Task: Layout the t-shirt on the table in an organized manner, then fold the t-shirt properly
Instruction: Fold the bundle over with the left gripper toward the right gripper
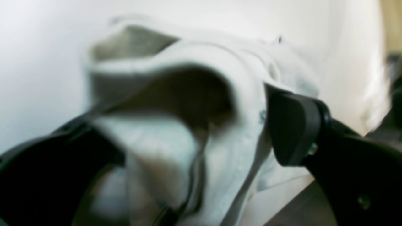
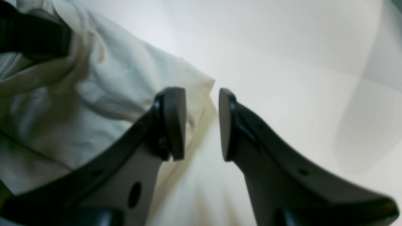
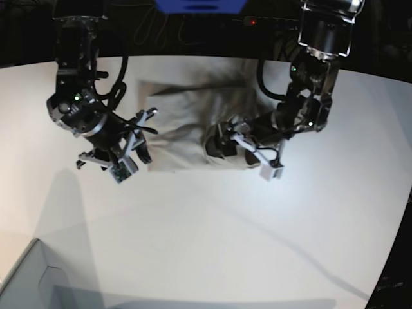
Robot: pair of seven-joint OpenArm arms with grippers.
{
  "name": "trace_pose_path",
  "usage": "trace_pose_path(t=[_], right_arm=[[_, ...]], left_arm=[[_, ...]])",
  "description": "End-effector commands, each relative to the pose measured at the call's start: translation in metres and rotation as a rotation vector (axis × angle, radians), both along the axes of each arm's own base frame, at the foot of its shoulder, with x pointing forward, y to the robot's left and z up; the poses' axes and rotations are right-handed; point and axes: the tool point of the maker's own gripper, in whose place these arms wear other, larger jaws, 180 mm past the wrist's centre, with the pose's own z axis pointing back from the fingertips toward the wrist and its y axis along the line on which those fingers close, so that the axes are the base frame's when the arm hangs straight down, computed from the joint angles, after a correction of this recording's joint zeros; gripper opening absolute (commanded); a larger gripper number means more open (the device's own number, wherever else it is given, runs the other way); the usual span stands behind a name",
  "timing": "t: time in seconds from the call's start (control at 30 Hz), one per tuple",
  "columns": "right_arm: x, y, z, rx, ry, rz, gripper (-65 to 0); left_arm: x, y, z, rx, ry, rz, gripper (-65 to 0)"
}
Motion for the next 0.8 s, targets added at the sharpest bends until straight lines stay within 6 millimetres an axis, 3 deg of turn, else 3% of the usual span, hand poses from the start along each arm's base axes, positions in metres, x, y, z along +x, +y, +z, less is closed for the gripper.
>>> trace_pose_path(t=[0.0,0.03,0.07,0.27,0.33,0.37,0.47,0.53,0.6,0.77], right_arm=[[0.008,0.001,0.015,0.016,-0.054,0.008,-46.7],[0.008,0.001,0.015,0.013,-0.054,0.008,-46.7],[0.008,-0.002,0.015,0.012,-0.056,0.000,-46.7],[0.010,-0.045,0.016,0.001,-0.060,-0.125,-46.8],[0.010,-0.058,0.018,-0.002,-0.067,-0.162,-46.8],[0.010,-0.068,0.018,-0.006,-0.069,-0.189,-46.8],[0.007,-0.098,0.021,-0.019,-0.075,-0.274,-46.9],[0.003,-0.118,0.021,-0.029,-0.072,-0.331,-46.9],[-0.003,-0.142,0.023,-0.040,-0.076,-0.399,-46.9],[-0.024,-0.190,0.025,-0.064,-0.074,-0.541,-46.9]], left_arm=[[-0.008,-0.009,-0.011,0.054,0.050,-0.065,0.0],[-0.007,-0.016,-0.014,0.084,0.047,-0.111,-3.0],[-0.004,-0.019,-0.016,0.115,0.044,-0.146,-10.2],[0.022,-0.018,-0.025,0.273,0.026,-0.256,-64.9],[0.040,-0.017,-0.020,0.337,-0.008,-0.288,-64.9],[0.050,-0.026,-0.013,0.353,-0.047,-0.308,-62.4],[0.078,-0.047,0.008,0.428,-0.200,-0.383,-65.0],[0.086,-0.068,0.017,0.496,-0.322,-0.536,-65.0],[0.081,-0.101,0.021,0.521,-0.431,-0.728,-65.0],[0.053,-0.156,0.015,0.581,-0.580,-1.086,-65.0]])
